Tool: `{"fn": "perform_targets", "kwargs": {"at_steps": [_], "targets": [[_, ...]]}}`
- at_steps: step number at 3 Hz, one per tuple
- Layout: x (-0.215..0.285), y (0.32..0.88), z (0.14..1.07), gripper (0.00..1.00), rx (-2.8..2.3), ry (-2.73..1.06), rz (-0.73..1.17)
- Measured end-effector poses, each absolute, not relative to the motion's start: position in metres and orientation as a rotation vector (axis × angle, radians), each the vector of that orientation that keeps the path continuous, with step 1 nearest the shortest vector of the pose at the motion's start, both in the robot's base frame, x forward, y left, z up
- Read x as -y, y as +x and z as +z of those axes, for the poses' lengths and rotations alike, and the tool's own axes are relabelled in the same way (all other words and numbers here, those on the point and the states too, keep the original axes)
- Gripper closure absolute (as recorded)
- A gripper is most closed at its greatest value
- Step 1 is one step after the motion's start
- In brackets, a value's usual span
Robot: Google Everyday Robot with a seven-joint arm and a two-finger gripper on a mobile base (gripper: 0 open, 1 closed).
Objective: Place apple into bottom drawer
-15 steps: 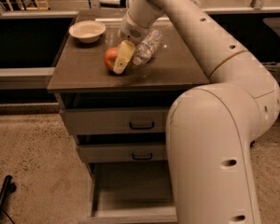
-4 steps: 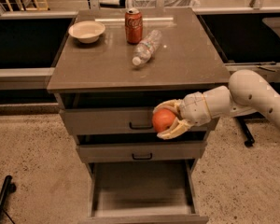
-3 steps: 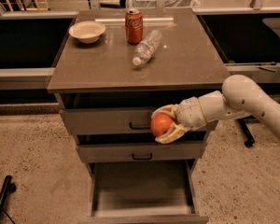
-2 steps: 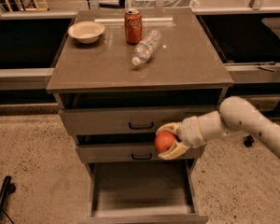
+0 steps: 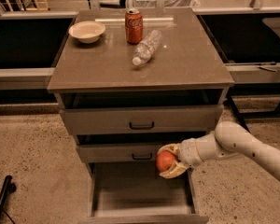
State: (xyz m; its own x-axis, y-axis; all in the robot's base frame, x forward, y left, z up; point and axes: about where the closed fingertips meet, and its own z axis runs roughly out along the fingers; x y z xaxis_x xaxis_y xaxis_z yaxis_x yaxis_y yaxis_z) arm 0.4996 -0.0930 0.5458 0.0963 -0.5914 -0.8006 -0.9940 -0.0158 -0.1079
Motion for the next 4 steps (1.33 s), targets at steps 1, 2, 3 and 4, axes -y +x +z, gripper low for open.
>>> {"fn": "perform_targets", "kwargs": {"at_steps": [1, 2, 3, 4], "targets": [[0.089, 0.495, 0.505, 1.0, -1.627, -1.647, 0.759], [0.09, 0.481, 0.429, 1.0, -1.684, -1.513, 0.769], [0.092, 0.468, 0.351, 1.0, -1.721, -1.4, 0.773], [0.086, 0.464, 0.296, 1.0, -1.751, -1.376, 0.77]]}}
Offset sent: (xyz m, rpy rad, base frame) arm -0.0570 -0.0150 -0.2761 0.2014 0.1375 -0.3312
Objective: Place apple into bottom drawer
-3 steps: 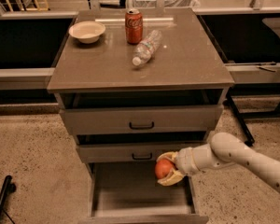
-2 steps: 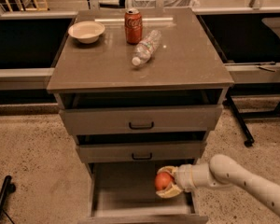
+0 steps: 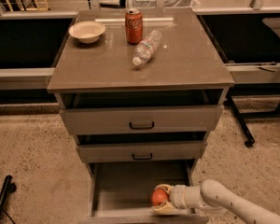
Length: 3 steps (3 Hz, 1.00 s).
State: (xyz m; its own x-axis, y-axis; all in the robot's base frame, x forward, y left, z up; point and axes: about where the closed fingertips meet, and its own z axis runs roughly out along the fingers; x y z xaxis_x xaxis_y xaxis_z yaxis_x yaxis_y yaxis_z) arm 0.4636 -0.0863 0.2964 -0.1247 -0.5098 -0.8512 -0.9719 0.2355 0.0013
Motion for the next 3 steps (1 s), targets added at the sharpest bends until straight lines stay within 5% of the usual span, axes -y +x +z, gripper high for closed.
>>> {"fn": "perform_targets", "kwargs": {"at_steps": [1, 3], "targets": [[0.064, 0.476, 0.259, 1.0, -1.748, -1.422, 0.779], [0.033, 0.513, 0.211, 0.58, -1.763, -1.482, 0.795]]}}
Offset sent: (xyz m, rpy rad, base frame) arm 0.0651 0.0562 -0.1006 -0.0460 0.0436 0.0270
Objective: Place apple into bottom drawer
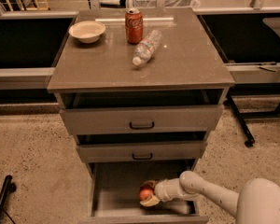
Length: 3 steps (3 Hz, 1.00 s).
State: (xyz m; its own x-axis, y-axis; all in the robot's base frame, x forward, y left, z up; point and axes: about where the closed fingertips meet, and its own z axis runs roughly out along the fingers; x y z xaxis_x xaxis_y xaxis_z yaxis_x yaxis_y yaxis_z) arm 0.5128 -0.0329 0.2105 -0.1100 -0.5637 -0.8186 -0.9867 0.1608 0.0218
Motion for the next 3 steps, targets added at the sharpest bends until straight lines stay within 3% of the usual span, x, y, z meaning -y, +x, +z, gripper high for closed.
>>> {"fn": "perform_targets", "kwargs": {"at_steps": [2, 3], "targets": [[0.0263, 0.4991, 0.1734, 0.12, -1.728, -1.48, 0.931], [0.0258, 0.498, 0.1734, 0.0, -1.721, -1.48, 0.945]]}}
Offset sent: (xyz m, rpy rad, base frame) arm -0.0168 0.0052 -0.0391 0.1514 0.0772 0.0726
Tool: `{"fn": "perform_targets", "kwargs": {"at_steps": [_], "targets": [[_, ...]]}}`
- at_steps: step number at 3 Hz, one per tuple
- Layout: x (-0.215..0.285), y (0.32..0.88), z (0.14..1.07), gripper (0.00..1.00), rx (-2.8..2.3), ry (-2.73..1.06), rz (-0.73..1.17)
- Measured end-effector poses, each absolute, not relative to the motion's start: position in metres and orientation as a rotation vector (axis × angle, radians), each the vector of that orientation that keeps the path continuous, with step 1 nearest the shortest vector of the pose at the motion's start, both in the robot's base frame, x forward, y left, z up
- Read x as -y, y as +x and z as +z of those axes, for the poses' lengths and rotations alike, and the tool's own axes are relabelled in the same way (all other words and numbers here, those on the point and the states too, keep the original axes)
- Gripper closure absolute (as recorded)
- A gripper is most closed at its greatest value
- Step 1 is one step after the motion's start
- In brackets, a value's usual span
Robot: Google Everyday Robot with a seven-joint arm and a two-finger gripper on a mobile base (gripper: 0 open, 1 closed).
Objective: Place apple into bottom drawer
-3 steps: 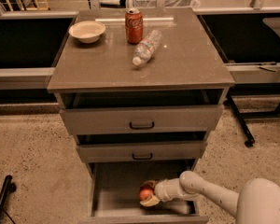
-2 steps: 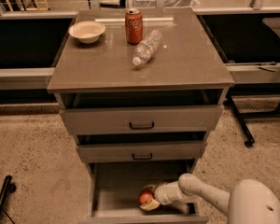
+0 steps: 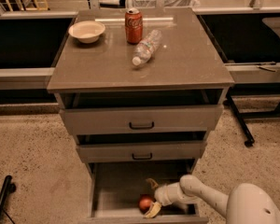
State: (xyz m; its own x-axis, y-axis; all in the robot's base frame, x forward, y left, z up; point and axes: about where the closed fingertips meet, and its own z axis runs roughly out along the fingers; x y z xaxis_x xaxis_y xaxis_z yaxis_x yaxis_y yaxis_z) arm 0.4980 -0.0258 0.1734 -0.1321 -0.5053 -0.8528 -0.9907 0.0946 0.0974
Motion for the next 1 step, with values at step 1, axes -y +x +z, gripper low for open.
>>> {"fn": "perform_targets", "kwargs": {"at_steps": [1], "targets": [[0.0258, 0.498, 0.1734, 0.0, -1.721, -1.48, 0.945]]}}
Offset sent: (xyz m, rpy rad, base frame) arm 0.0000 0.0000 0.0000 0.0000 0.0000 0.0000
